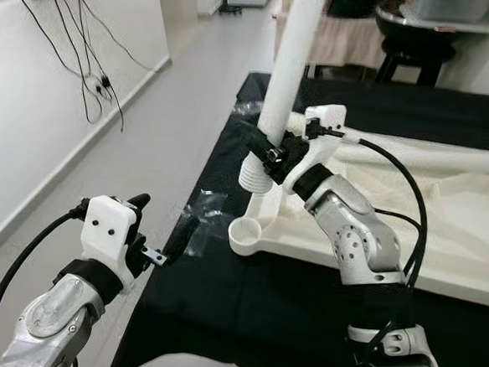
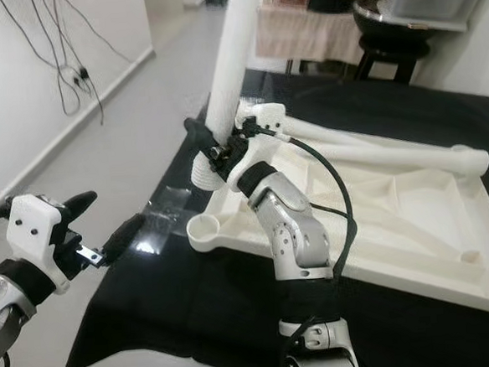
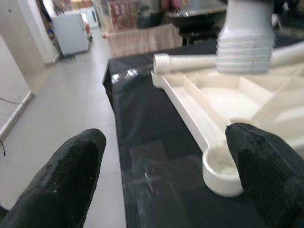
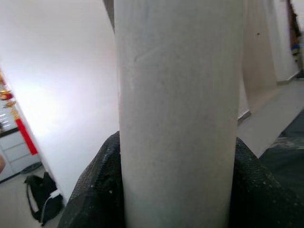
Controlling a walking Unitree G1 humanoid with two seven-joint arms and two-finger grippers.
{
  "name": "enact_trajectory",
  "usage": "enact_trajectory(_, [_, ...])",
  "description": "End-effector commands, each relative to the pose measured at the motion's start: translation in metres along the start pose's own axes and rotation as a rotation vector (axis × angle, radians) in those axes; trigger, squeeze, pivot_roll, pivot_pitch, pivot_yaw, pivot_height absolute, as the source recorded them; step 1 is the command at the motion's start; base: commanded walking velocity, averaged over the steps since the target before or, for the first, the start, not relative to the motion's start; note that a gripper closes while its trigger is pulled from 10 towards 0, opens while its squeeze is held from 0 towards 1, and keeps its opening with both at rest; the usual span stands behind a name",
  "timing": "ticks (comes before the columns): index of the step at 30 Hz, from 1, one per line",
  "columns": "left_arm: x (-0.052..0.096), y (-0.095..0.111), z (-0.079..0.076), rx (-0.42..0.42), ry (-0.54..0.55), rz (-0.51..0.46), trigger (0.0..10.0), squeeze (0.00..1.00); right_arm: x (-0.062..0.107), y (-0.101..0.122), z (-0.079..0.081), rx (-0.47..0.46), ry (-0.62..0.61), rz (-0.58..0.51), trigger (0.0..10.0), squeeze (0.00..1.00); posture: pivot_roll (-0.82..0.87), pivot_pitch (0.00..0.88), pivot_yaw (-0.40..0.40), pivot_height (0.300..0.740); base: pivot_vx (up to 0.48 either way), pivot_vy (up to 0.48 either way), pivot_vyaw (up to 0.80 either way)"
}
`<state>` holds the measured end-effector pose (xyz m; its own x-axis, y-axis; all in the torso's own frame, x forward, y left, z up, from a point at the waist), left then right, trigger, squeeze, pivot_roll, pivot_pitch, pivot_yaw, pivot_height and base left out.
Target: Building children table
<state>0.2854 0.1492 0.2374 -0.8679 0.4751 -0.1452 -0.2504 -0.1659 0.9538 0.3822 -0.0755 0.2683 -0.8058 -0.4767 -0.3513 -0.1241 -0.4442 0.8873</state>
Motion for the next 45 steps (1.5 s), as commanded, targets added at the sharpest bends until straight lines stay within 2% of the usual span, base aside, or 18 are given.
enact_trajectory(1, [-0.004,0.01,0.007,0.019,0.005,-0.039,10.0,0.0,-0.001,0.008,-0.014,0.038,-0.057,-0.027,10.0,0.0,0.06,0.015,-0.037,0.74,0.0,0.0,0.0])
enact_trajectory(3, [-0.004,0.01,0.007,0.019,0.005,-0.039,10.0,0.0,-0.001,0.008,-0.014,0.038,-0.057,-0.027,10.0,0.0,0.06,0.015,-0.037,0.74,0.0,0.0,0.0])
enact_trajectory(7, [-0.01,0.034,0.025,0.047,0.038,-0.126,10.0,0.0,0.002,0.013,-0.037,0.098,-0.155,-0.024,10.0,0.0,0.07,0.005,-0.038,0.74,0.0,0.0,0.0])
enact_trajectory(9, [-0.01,0.034,0.025,0.047,0.038,-0.126,10.0,0.0,0.002,0.013,-0.037,0.098,-0.155,-0.024,10.0,0.0,0.07,0.005,-0.038,0.74,0.0,0.0,0.0])
enact_trajectory(13, [-0.015,0.057,0.037,0.105,0.067,-0.225,10.0,0.0,0.005,0.011,-0.05,0.173,-0.214,0.003,10.0,0.0,0.07,0.0,-0.041,0.74,0.0,0.0,0.0])
enact_trajectory(14, [-0.018,0.067,0.04,0.139,0.065,-0.272,10.0,0.07,0.005,0.006,-0.051,0.226,-0.217,0.031,10.0,0.0,0.07,0.0,-0.042,0.74,0.0,0.0,0.0])
enact_trajectory(15, [-0.02,0.075,0.04,0.163,0.049,-0.306,10.0,0.84,0.005,0.0,-0.049,0.275,-0.204,0.056,10.0,0.0,0.07,0.0,-0.044,0.74,0.0,0.0,0.0])
enact_trajectory(16, [-0.02,0.075,0.04,0.163,0.049,-0.306,10.0,0.84,0.005,0.0,-0.049,0.275,-0.204,0.056,10.0,0.0,0.07,0.0,-0.044,0.74,0.0,0.0,0.0])
enact_trajectory(17, [-0.022,0.079,0.038,0.179,0.026,-0.327,10.0,1.0,0.005,-0.006,-0.044,0.301,-0.18,0.075,10.0,0.0,0.07,0.0,-0.046,0.74,0.0,0.0,0.0])
enact_trajectory(21, [-0.024,0.081,0.035,0.181,0.007,-0.336,10.0,1.0,0.004,-0.013,-0.036,0.332,-0.142,0.095,10.0,0.0,0.07,0.0,-0.047,0.74,0.0,0.0,0.0])
enact_trajectory(25, [-0.033,0.09,0.041,0.187,0.023,-0.37,10.0,1.0,0.01,-0.05,0.013,0.444,0.15,0.173,10.0,0.0,0.06,0.0,-0.048,0.74,0.0,0.0,0.0])
enact_trajectory(29, [-0.034,0.091,0.042,0.19,0.026,-0.374,10.0,1.0,0.011,-0.053,0.018,0.446,0.181,0.178,10.0,0.0,0.06,0.0,-0.048,0.74,0.0,0.0,0.0])
enact_trajectory(30, [-0.034,0.093,0.045,0.203,0.029,-0.381,10.0,0.0,0.015,-0.058,0.026,0.453,0.23,0.186,10.0,0.0,0.06,0.0,-0.047,0.74,0.0,0.0,0.0])
enact_trajectory(32, [-0.035,0.095,0.047,0.211,0.027,-0.389,10.0,0.0,0.02,-0.063,0.036,0.459,0.296,0.201,10.0,0.0,0.06,0.0,-0.044,0.74,0.0,0.0,0.0])
enact_trajectory(33, [-0.037,0.096,0.049,0.232,0.014,-0.398,10.0,0.0,0.028,-0.072,0.053,0.465,0.4,0.222,10.0,0.0,0.05,0.0,-0.04,0.74,0.0,0.0,0.0])
enact_trajectory(34, [-0.038,0.096,0.048,0.237,0.007,-0.398,10.0,0.0,0.03,-0.074,0.057,0.466,0.423,0.227,10.0,0.0,0.05,0.0,-0.04,0.74,0.0,0.0,0.0])
enact_trajectory(41, [-0.042,0.092,0.035,0.279,-0.079,-0.389,10.0,0.0,0.033,-0.08,0.069,0.465,0.476,0.226,10.0,0.0,0.05,0.0,-0.034,0.74,0.0,0.0,0.0])
enact_trajectory(45, [-0.042,0.089,0.029,0.286,-0.116,-0.378,10.0,0.0,0.028,-0.079,0.062,0.463,0.425,0.225,10.0,0.0,0.05,0.0,-0.032,0.74,0.0,0.0,0.0])
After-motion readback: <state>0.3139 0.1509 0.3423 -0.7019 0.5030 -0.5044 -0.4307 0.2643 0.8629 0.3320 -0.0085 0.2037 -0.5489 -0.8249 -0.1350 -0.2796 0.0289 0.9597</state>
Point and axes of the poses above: a point about 5 cm out from each wrist's last joint towards the gripper, its own x axis pointing back from the gripper into the wrist, its own y axis along the axis of the wrist's last joint, z = x × y, the point moved 5 cm from there along -x, pointing out of the wrist towards the gripper, and after that the axes turned 3 degrees about -x, right-handed, at the moved point
